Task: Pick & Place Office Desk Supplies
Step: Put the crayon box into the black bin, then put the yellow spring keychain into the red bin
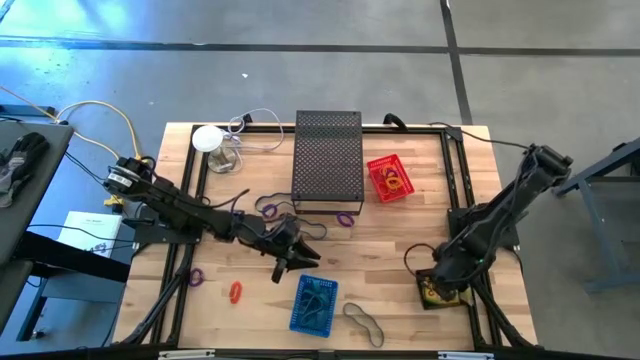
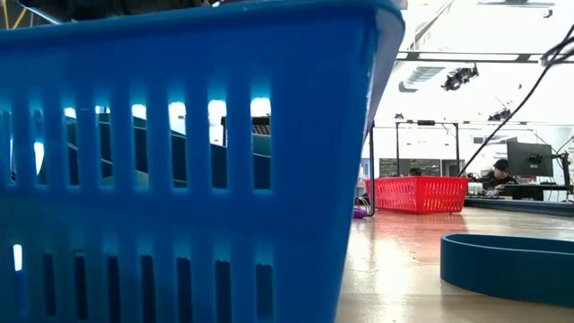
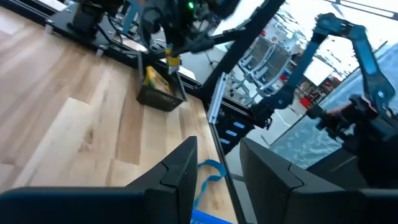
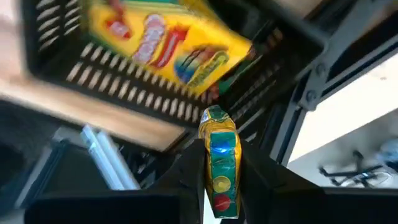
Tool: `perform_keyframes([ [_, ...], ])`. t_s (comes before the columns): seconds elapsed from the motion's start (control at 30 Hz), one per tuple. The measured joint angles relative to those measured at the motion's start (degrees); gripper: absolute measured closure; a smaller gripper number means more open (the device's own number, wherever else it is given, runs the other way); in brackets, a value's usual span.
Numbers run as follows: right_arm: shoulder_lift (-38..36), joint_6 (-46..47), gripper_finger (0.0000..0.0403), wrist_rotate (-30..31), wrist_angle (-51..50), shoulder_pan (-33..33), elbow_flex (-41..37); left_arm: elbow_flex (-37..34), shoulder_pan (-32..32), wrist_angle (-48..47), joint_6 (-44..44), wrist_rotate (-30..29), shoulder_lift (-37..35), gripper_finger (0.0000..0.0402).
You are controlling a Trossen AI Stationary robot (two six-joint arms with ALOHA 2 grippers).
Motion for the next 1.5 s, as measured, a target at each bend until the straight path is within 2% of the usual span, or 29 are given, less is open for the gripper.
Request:
perform_keyframes([
  [0.27,6.46,-5.3,0.0322,-0.92,1.78,-3.3,0.0,0.0,0.95,-0.12,0.0,0.0,0.0,0.0286],
  [0.43,6.83,-8.84,0.0303,-0.47,5.21,-6.33,0.0,0.0,0.38,-0.42,-0.07,-0.02,0.0,0.0286],
  [0.57,6.68,-10.56,0.0299,2.23,6.76,-7.78,0.0,0.0,-0.6,-1.03,-0.09,0.0,0.0,0.0286],
  [0.67,6.68,-10.58,0.0298,3.5,6.93,-7.98,0.0,0.0,-1.18,-1.52,-0.13,0.01,0.0,0.0286],
  [0.83,6.64,-10.8,0.0298,0.61,7.15,-8.01,0.0,0.0,-1.39,-3.09,-0.22,0.0,0.0,0.0286],
  [1.03,6.42,-10.72,0.0298,3.7,7.03,-8.31,0.0,0.0,-1.07,-3.36,-0.22,-0.4,0.0,0.0286],
  [1.17,6.21,-9.86,0.0298,6.78,6.8,-8.52,0.76,0.0,-0.47,-3.38,-0.22,-0.64,0.0,0.0286],
  [1.33,5.9,-9.79,0.0298,12.79,0.27,-8.48,6.83,0.0,1.19,-3.38,-0.22,-0.33,0.0,0.0286],
  [1.4,5.86,-9.98,0.0298,17.08,-2.36,-8.14,9.8,0.0,1.84,-3.69,-0.29,-0.33,0.0,0.0286],
  [1.5,5.81,-11.5,0.0298,27.76,-2.58,-7.38,12.68,0.0,2.78,-4.11,-2.38,-0.37,0.0,0.0286],
])
